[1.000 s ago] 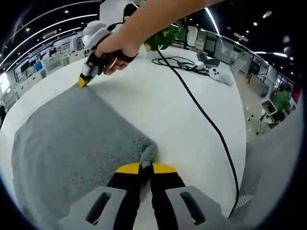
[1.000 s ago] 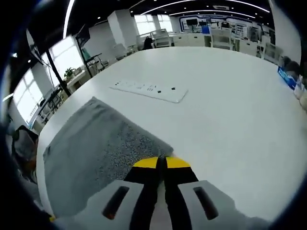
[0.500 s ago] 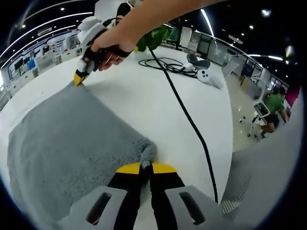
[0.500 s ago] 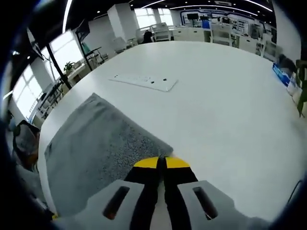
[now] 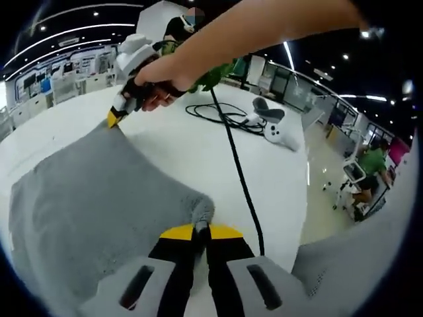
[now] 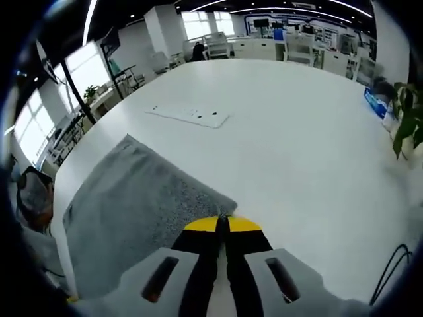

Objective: Fold the towel on the table until its edges align and the towel forms a compact rectangular stack.

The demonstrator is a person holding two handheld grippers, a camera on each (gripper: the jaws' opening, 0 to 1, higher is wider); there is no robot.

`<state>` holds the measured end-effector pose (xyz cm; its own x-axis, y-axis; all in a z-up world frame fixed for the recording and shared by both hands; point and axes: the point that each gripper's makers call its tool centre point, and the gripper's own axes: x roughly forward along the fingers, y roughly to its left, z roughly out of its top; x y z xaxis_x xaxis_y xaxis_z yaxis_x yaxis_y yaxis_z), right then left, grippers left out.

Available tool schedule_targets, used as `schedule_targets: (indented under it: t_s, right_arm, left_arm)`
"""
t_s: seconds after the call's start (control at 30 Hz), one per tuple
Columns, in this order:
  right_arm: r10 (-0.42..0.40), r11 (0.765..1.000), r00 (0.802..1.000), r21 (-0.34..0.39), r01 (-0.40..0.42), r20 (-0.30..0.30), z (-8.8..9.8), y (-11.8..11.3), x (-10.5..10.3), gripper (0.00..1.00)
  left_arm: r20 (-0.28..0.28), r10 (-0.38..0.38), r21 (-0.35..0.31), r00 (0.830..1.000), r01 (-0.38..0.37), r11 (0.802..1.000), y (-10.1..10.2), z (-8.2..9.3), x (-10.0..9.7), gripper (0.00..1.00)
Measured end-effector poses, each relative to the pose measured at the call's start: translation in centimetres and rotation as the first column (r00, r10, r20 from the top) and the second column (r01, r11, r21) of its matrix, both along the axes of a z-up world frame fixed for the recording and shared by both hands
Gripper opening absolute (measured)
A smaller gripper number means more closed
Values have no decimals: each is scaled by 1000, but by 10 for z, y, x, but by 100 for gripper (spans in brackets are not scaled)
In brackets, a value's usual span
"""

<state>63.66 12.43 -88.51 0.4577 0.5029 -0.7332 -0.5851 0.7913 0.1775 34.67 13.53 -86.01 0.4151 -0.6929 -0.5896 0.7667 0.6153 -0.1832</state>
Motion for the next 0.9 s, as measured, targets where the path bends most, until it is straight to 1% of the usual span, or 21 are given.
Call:
schedule_targets:
  t_s: [0.03, 0.1, 0.17, 0.23, 0.33, 0.4, 0.5, 0.53, 0.77, 0.9]
  right_arm:
    - [-5, 1000, 1000, 1, 5, -2, 3, -2, 0, 0]
    - [-15, 1000, 1000, 5, 15, -5, 6, -4, 0, 0]
    - [-28, 1000, 1000, 13, 29, -7, 17, -7, -1, 0]
    - [-35, 999, 999, 15, 35, -5, 27, -7, -7, 0]
    - [-44, 999, 999, 4, 44, 3, 36, -9, -7, 0]
    - [-52, 999, 999, 0, 52, -7, 40, -12, -9, 0]
    - [-63, 998, 998, -2, 63, -1, 47, -15, -11, 0]
    - [-68, 998, 998, 0, 68, 2, 49, -16, -8, 0]
    - [-71, 997, 997, -9, 71, 19, 63, -16, -10, 0]
    - [-73, 997, 997, -12, 73, 31, 71, -15, -6, 0]
  left_arm:
    - [11, 4, -17, 1000, -4, 1000, -2, 6, 1, 5]
    - [16, 10, -22, 1000, -10, 1000, -3, 11, 2, 5]
    - [31, 20, -42, 999, -19, 999, -5, 21, 5, 5]
    - [32, 31, -59, 999, -29, 998, -6, 27, 6, 5]
    - [46, 45, -85, 998, -41, 996, -6, 38, 9, 5]
    - [54, 55, -97, 997, -49, 994, -5, 43, 10, 5]
    - [55, 72, -117, 996, -65, 991, -2, 50, 12, 5]
    - [57, 74, -121, 996, -67, 990, -1, 51, 12, 5]
    - [82, 75, -137, 994, -63, 989, 2, 62, 10, 5]
    - [99, 79, -147, 992, -64, 987, 3, 69, 11, 5]
